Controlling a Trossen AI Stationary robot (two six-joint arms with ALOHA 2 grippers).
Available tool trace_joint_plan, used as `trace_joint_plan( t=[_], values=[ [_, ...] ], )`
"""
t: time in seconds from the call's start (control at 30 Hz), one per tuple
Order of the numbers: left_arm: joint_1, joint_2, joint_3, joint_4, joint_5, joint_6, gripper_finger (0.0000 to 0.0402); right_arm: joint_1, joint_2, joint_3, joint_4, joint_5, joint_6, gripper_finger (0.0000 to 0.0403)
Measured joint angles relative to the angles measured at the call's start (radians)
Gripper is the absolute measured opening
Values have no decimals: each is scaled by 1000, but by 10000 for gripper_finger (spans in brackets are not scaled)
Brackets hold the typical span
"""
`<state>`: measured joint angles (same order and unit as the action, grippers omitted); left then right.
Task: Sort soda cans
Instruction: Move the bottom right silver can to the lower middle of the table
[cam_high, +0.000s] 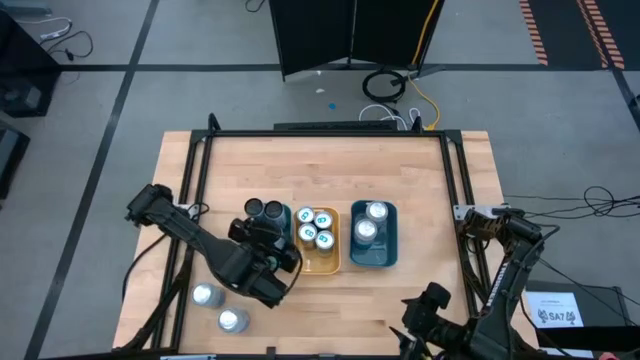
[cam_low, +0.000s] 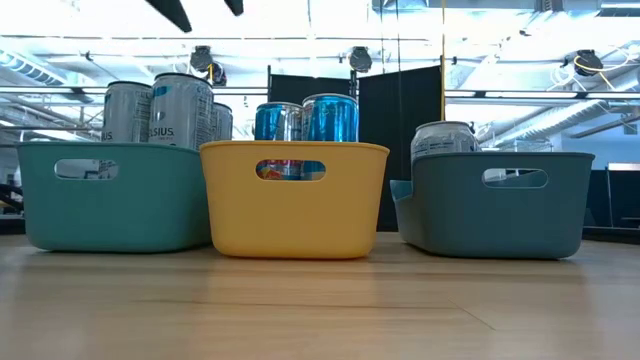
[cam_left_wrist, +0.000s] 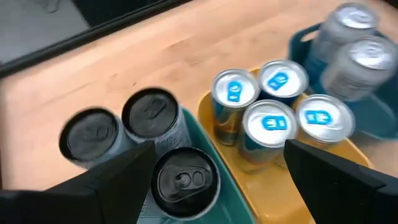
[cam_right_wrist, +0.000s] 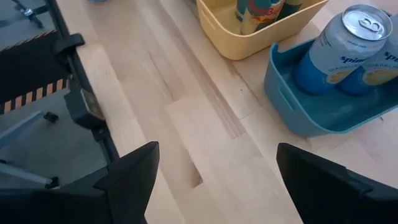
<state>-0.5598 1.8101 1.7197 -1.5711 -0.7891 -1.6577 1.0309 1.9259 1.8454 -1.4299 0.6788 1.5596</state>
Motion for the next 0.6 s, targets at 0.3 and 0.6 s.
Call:
trace_joint_plan(
  t=[0.3,0.6],
  values=[
    [0,-122,84,0,195,612,364,-78,-2,0,1,47,-6,318],
    [-11,-257,90,0,314,955,364,-226,-2,0,117,112,-184,318]
  ],
)
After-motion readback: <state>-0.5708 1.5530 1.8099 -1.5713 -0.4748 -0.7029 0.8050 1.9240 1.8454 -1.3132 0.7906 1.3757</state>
